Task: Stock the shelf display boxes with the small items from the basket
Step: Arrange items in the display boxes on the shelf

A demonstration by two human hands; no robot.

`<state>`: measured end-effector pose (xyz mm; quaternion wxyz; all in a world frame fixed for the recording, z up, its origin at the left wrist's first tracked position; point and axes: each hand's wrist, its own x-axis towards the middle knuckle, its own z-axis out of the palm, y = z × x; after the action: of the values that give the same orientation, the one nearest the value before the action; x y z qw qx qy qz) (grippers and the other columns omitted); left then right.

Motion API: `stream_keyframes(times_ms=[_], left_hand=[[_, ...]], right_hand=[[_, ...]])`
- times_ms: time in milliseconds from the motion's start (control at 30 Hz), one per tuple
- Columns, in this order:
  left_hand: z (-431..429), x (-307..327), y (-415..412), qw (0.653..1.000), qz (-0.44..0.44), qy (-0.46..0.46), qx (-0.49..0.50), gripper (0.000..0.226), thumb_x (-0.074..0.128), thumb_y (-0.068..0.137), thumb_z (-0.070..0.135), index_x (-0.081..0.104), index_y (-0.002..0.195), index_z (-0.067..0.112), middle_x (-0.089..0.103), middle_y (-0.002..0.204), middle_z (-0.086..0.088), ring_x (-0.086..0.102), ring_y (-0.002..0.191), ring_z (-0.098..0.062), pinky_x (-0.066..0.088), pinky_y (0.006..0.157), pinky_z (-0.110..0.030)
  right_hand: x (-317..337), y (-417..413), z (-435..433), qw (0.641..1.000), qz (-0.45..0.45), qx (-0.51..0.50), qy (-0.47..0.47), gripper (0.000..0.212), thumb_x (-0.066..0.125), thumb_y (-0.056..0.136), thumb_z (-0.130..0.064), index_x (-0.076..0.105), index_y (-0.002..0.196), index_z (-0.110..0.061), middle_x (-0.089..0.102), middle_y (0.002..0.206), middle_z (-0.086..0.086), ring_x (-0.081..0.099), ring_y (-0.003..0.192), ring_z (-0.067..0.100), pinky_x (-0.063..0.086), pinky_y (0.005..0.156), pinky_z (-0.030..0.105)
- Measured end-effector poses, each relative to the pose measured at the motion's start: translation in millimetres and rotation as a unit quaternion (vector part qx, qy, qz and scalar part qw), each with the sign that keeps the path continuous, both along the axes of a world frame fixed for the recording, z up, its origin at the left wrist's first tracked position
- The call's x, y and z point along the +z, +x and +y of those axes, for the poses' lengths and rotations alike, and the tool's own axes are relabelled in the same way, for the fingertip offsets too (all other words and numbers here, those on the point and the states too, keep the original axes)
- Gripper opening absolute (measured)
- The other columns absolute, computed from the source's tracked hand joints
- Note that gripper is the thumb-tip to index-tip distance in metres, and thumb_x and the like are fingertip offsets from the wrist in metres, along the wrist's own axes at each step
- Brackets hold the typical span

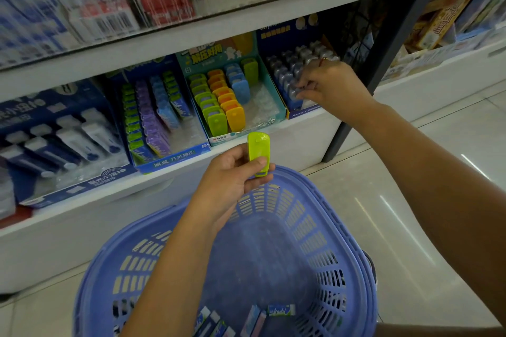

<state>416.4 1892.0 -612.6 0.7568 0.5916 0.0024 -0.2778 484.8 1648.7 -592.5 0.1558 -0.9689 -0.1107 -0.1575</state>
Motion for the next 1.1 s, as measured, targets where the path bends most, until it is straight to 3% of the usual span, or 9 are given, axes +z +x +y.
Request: stream_keyframes(times_ms=[233, 300, 400, 467, 533, 700, 800, 900, 1100], left_hand=[[0, 2, -3, 0.999, -0.013, 0.019, 0.033, 0.022, 0.059, 0.087, -0.004, 0.063, 0.102, 0.012, 0.074, 0.082, 0.001, 0.071, 0.085, -0.015, 0.058, 0.074, -0.023], [1, 3, -4, 0.995, -0.05, 0.062, 0.059, 0.025, 0.062, 0.085, -0.003, 0.063, 0.099, 0.017, 0.072, 0.088, -0.001, 0.07, 0.084, -0.016, 0.057, 0.073, -0.023], [5, 3, -4, 0.984, -0.099, 0.106, 0.104, 0.025, 0.067, 0.082, -0.001, 0.064, 0.092, 0.021, 0.071, 0.088, -0.001, 0.066, 0.078, -0.015, 0.056, 0.071, -0.021], [10, 4, -5, 0.98, -0.108, 0.095, 0.135, 0.023, 0.068, 0.081, -0.001, 0.065, 0.091, 0.02, 0.07, 0.087, 0.001, 0.066, 0.077, -0.013, 0.055, 0.069, -0.019], [13, 6, -5, 0.978, -0.116, 0.084, 0.151, 0.023, 0.069, 0.081, 0.001, 0.065, 0.092, 0.021, 0.071, 0.087, 0.002, 0.067, 0.077, -0.012, 0.054, 0.069, -0.018], [16, 16, 1, 0.961, -0.193, 0.128, 0.149, 0.019, 0.068, 0.085, 0.009, 0.063, 0.097, 0.022, 0.069, 0.091, 0.01, 0.066, 0.079, 0.002, 0.05, 0.071, -0.011], [21, 23, 15, 0.879, -0.355, 0.295, 0.123, 0.027, 0.059, 0.092, 0.023, 0.059, 0.12, 0.025, 0.058, 0.115, 0.02, 0.053, 0.107, 0.003, 0.038, 0.089, -0.007], [24, 22, 36, 0.788, -0.428, 0.442, 0.033, 0.05, 0.055, 0.094, 0.028, 0.041, 0.142, 0.018, 0.036, 0.149, 0.003, 0.028, 0.139, -0.012, 0.02, 0.109, -0.019], [31, 1, 46, 0.738, -0.441, 0.507, -0.064, 0.074, 0.055, 0.093, 0.022, 0.01, 0.152, 0.015, 0.002, 0.16, 0.001, 0.002, 0.147, -0.014, 0.009, 0.118, -0.025]], right_hand=[[9, 1, 2, 0.999, 0.041, -0.017, -0.016, 0.02, 0.07, 0.083, -0.02, 0.07, 0.097, -0.006, 0.068, 0.1, 0.012, 0.063, 0.088, 0.026, 0.051, 0.079, 0.036], [13, -4, 12, 0.999, 0.032, -0.032, -0.015, 0.022, 0.067, 0.085, -0.022, 0.069, 0.103, -0.01, 0.063, 0.104, 0.008, 0.059, 0.089, 0.021, 0.046, 0.078, 0.027], [23, -20, 40, 0.981, 0.083, -0.02, 0.176, 0.024, 0.069, 0.084, -0.028, 0.066, 0.105, -0.019, 0.062, 0.09, -0.008, 0.056, 0.071, 0.004, 0.04, 0.061, 0.007], [31, -32, 59, 0.937, 0.21, 0.037, 0.278, 0.023, 0.07, 0.082, -0.033, 0.064, 0.104, -0.026, 0.067, 0.089, -0.01, 0.061, 0.07, -0.001, 0.048, 0.062, 0.008], [31, -40, 74, 0.888, 0.303, 0.096, 0.333, 0.022, 0.069, 0.083, -0.026, 0.064, 0.104, -0.024, 0.071, 0.092, -0.001, 0.067, 0.073, 0.007, 0.055, 0.067, 0.017], [36, -41, 78, 0.86, 0.271, 0.109, 0.418, 0.02, 0.071, 0.081, -0.011, 0.066, 0.099, -0.018, 0.072, 0.088, 0.001, 0.069, 0.078, 0.011, 0.054, 0.069, 0.016], [38, -29, 65, 0.918, 0.15, 0.016, 0.368, 0.02, 0.073, 0.08, -0.016, 0.066, 0.097, -0.023, 0.068, 0.087, -0.007, 0.065, 0.077, 0.005, 0.052, 0.071, 0.014], [42, -11, 58, 0.969, 0.026, -0.03, 0.244, 0.024, 0.07, 0.083, -0.017, 0.067, 0.107, -0.016, 0.066, 0.092, -0.003, 0.061, 0.082, 0.006, 0.049, 0.076, 0.009], [35, 39, 59, 0.994, 0.077, -0.062, 0.051, 0.031, 0.06, 0.091, -0.023, 0.065, 0.12, -0.015, 0.068, 0.114, 0.014, 0.063, 0.105, 0.025, 0.043, 0.089, 0.022]])
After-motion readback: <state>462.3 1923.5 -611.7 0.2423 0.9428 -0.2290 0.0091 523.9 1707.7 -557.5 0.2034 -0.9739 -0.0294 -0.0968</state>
